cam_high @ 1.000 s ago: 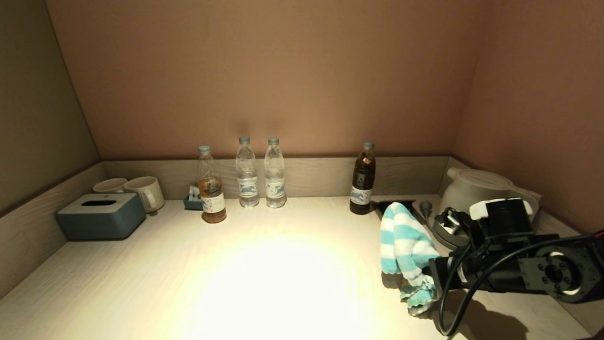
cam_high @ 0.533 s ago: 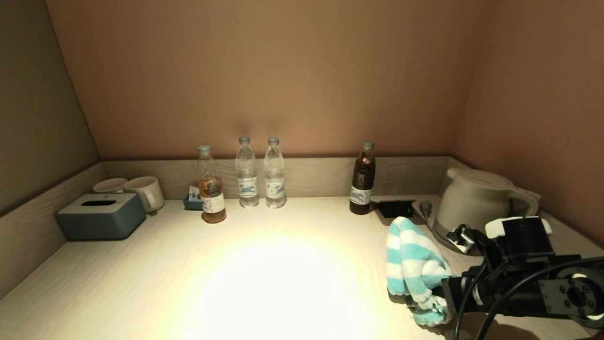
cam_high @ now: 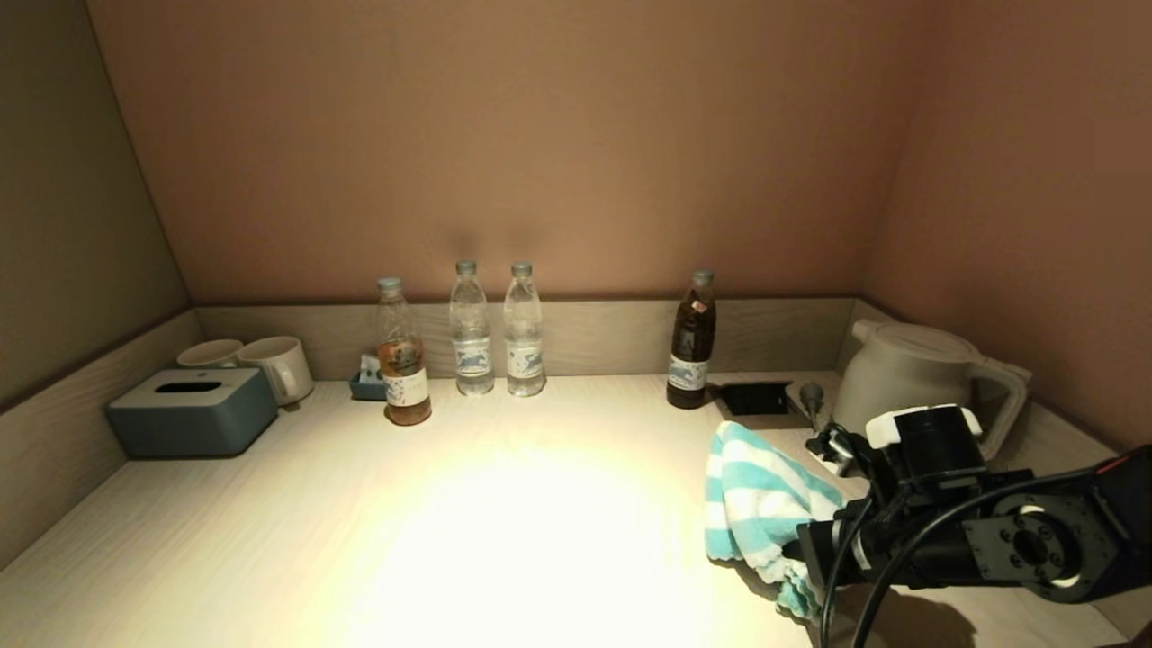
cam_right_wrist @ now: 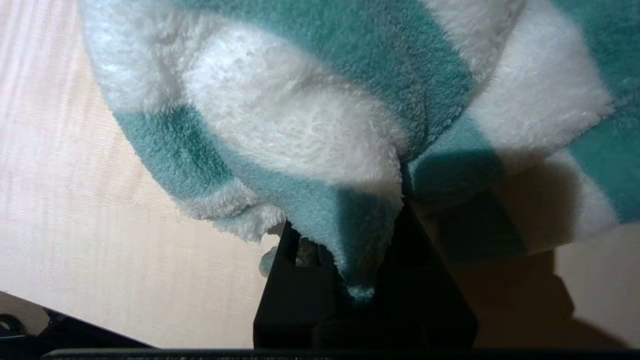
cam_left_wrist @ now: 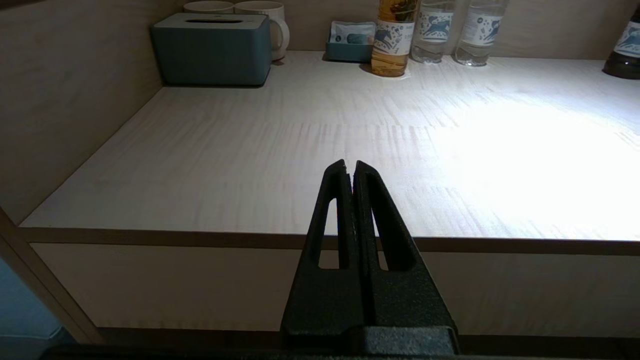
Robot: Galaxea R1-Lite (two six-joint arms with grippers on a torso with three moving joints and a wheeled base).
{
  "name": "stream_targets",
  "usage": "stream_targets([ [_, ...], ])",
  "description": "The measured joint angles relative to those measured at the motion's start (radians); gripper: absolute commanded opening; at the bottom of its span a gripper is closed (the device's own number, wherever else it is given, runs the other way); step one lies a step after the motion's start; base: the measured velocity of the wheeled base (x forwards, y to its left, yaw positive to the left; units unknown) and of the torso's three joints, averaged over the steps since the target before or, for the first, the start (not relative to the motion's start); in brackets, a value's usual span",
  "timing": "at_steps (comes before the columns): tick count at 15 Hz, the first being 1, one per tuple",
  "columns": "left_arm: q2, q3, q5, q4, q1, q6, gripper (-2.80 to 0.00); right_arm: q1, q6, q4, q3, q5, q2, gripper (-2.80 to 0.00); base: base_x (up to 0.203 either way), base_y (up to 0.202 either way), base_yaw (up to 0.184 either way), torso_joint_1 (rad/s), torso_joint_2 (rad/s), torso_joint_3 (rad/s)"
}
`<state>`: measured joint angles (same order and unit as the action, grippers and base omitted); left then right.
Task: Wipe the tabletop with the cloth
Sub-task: Sweep the stains on the table
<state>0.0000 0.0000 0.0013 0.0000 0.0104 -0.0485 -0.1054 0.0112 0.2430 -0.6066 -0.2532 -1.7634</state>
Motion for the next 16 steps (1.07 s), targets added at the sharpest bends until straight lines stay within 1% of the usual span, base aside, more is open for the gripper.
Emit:
stream_targets([
  [2, 0.0, 0.0, 0.0, 0.0, 0.0, 0.0, -2.8, -0.069, 0.022, 0.0, -0.039, 0.003, -0.027, -2.8, 0.0, 0.0, 0.0, 0.0, 0.0, 0.0],
  [5, 0.0, 0.0, 0.0, 0.0, 0.0, 0.0, -2.8, -0.141, 0.056, 0.0, -0.085, 0.009, -0.058, -2.8, 0.0, 0.0, 0.0, 0.0, 0.0, 0.0],
  [6, 0.0, 0.0, 0.0, 0.0, 0.0, 0.0, -2.8, -0.176, 0.068, 0.0, -0.103, 0.015, -0.07, -2.8, 0.0, 0.0, 0.0, 0.0, 0.0, 0.0],
  [8, 0.0, 0.0, 0.0, 0.0, 0.0, 0.0, -2.8, -0.228, 0.092, 0.0, -0.136, 0.032, -0.094, -2.8, 0.0, 0.0, 0.0, 0.0, 0.0, 0.0],
  [13, 0.0, 0.0, 0.0, 0.0, 0.0, 0.0, -2.8, -0.403, 0.162, -0.001, -0.26, 0.085, -0.169, -2.8, 0.0, 0.0, 0.0, 0.0, 0.0, 0.0],
  [16, 0.0, 0.0, 0.0, 0.0, 0.0, 0.0, -2.8, -0.461, 0.183, -0.007, -0.321, 0.11, -0.2, -2.8, 0.0, 0.0, 0.0, 0.0, 0.0, 0.0],
])
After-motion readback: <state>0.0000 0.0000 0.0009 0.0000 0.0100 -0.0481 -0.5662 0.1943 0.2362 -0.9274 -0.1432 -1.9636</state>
